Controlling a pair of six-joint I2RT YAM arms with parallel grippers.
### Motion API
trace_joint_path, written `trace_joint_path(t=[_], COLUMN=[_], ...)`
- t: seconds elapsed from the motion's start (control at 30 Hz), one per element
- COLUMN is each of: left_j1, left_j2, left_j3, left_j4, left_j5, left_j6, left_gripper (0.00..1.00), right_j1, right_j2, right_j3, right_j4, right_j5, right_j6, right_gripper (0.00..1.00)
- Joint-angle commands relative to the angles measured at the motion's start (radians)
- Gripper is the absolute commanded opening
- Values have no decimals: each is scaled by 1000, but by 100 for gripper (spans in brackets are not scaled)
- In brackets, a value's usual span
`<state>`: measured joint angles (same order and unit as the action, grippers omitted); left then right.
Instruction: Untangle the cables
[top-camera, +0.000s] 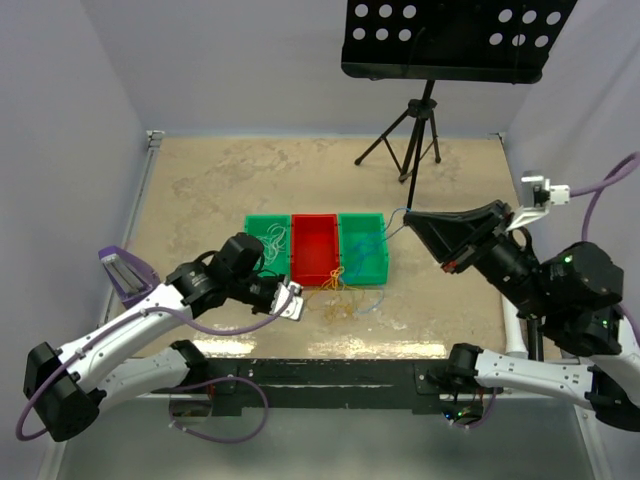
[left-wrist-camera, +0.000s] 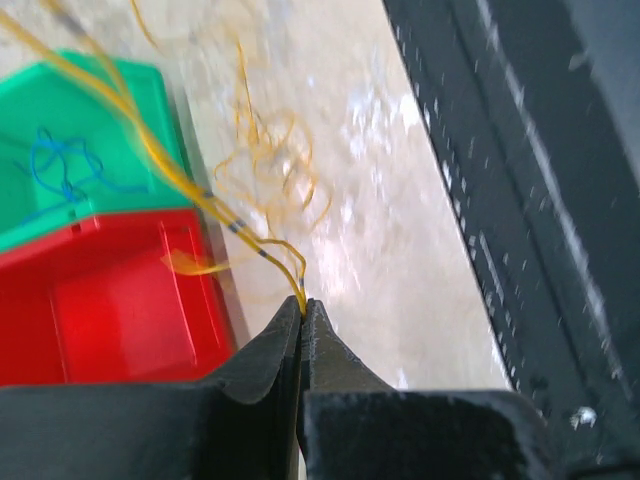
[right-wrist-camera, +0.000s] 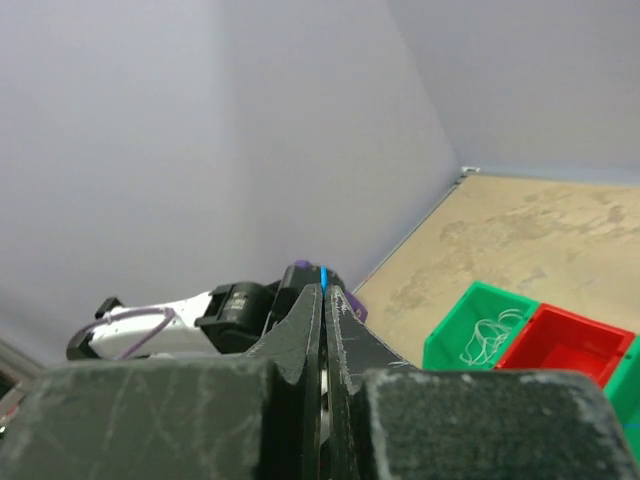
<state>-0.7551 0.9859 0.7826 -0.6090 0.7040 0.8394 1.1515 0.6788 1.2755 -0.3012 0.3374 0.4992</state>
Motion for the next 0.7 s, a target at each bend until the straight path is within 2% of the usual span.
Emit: trace_joint_path(t=[0.0,0.33,0.53,0.67], left_j1=[-3,-1,-1,-1], left_j2=[-58,-289,-365,-369], left_j3=[-74,-200,-227,-269], left_j4=[-218,-414,-488,-503], left_j5=[-231,-468,-526,-625], left_j6=[242,440,452,451], left_gripper=[0,0,0,0], right_j1=[1,1,1,1], right_j2=[-41,-58,-30,1], right_j3=[108,199,248,333], right_j4=[-35,-107,-111,-124], right_j5=[144,252,302,411], right_j6=[-65,-97,-129,-169], right_gripper=[0,0,0,0])
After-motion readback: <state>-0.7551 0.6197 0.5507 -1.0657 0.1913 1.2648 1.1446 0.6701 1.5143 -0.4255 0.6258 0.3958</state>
